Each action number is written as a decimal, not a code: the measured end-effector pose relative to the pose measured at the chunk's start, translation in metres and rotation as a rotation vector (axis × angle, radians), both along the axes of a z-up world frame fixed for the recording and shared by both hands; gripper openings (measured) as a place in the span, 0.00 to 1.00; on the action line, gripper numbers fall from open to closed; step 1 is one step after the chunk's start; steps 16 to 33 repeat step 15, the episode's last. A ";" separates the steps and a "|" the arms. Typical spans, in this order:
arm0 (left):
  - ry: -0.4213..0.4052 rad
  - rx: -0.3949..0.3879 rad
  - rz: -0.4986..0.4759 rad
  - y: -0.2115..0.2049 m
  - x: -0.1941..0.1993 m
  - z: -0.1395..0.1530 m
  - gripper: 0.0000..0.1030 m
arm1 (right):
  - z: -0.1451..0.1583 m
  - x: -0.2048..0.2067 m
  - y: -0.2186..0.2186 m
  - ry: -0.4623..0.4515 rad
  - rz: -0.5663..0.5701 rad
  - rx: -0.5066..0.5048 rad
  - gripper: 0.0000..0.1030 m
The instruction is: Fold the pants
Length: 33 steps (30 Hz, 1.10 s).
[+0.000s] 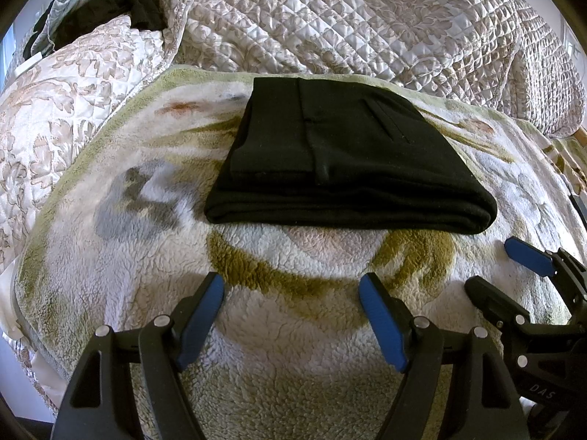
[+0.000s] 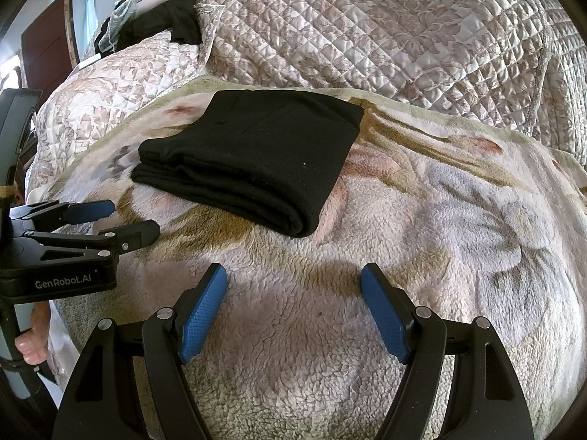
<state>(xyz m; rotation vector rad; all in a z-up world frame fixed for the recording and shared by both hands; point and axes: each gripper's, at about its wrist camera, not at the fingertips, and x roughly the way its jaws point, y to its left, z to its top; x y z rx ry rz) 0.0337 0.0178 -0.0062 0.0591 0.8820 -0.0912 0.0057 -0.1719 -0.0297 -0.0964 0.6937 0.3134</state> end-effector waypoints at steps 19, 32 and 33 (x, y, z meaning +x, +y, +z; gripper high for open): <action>0.002 -0.002 0.003 0.001 0.000 -0.003 0.77 | 0.000 0.001 -0.001 -0.001 -0.001 0.000 0.73; 0.002 -0.002 0.003 0.001 0.000 -0.003 0.77 | 0.000 0.001 -0.001 -0.001 -0.001 0.000 0.73; 0.002 -0.002 0.003 0.001 0.000 -0.003 0.77 | 0.000 0.001 -0.001 -0.001 -0.001 0.000 0.73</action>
